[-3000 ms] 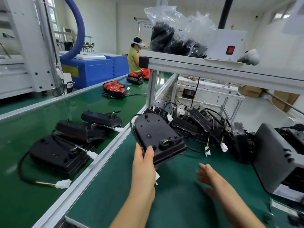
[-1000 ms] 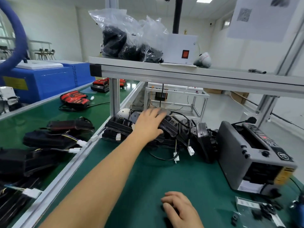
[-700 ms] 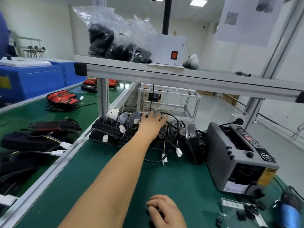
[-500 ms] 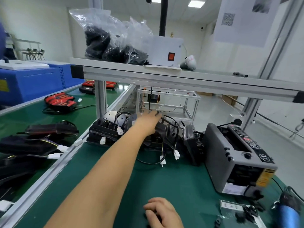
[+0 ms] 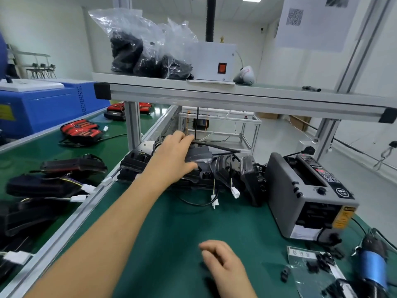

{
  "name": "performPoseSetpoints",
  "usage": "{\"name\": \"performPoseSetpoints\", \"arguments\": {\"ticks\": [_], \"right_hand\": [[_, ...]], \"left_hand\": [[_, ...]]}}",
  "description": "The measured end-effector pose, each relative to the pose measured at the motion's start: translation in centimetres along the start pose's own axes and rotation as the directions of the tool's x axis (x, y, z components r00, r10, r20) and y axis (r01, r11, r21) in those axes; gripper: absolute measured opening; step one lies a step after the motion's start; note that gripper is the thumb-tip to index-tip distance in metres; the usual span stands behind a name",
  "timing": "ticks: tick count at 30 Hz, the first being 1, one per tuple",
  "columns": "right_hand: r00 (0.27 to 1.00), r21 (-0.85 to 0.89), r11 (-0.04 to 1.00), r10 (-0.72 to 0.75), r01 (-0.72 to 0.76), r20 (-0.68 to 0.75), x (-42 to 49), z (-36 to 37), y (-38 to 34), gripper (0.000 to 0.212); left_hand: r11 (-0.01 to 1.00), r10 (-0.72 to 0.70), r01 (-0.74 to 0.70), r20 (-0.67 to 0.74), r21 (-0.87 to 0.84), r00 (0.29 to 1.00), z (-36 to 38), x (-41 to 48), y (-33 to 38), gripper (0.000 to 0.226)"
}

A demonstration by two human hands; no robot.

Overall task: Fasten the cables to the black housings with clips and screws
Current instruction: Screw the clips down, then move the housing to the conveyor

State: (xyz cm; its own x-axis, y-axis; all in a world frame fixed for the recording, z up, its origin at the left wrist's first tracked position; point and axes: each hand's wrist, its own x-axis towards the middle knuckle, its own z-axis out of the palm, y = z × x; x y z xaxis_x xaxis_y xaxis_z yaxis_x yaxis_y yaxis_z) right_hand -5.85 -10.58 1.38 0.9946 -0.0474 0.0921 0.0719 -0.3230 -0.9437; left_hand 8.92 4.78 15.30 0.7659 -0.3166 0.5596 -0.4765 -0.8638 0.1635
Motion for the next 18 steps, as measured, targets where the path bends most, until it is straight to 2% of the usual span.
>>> {"name": "performPoseSetpoints", "arguments": {"ticks": [3, 7, 10, 14, 18], "right_hand": [[0.995, 0.162, 0.983, 0.094, -0.090, -0.018, 0.2, -1.0, -0.9, 0.020], [0.989, 0.334, 0.937, 0.131, -0.103, -0.062, 0.3, -2.3, -1.9, 0.016], [0.978, 0.450, 0.882, 0.193, -0.136, -0.083, -0.2, -3.0, -2.7, 0.031], [0.961, 0.434, 0.875, 0.268, -0.216, -0.063, -1.7, -4.2, -2.9, 0.038], [0.954, 0.371, 0.891, 0.298, -0.260, -0.047, -3.7, -5.2, -2.9, 0.026]], "left_hand": [[1.000, 0.014, -0.014, -0.053, 0.002, 0.999, -1.0, -4.8, 1.4, 0.081], [0.998, 0.063, -0.062, -0.115, 0.008, 0.991, -1.7, -10.9, 3.6, 0.084], [0.997, 0.069, -0.071, -0.077, -0.022, 0.995, -1.2, -15.2, 5.1, 0.087], [0.989, 0.146, -0.148, -0.054, -0.029, 0.988, 0.1, -19.6, 6.6, 0.089], [0.962, 0.274, -0.274, -0.024, 0.010, 0.961, 1.5, -22.2, 7.5, 0.101]]}}
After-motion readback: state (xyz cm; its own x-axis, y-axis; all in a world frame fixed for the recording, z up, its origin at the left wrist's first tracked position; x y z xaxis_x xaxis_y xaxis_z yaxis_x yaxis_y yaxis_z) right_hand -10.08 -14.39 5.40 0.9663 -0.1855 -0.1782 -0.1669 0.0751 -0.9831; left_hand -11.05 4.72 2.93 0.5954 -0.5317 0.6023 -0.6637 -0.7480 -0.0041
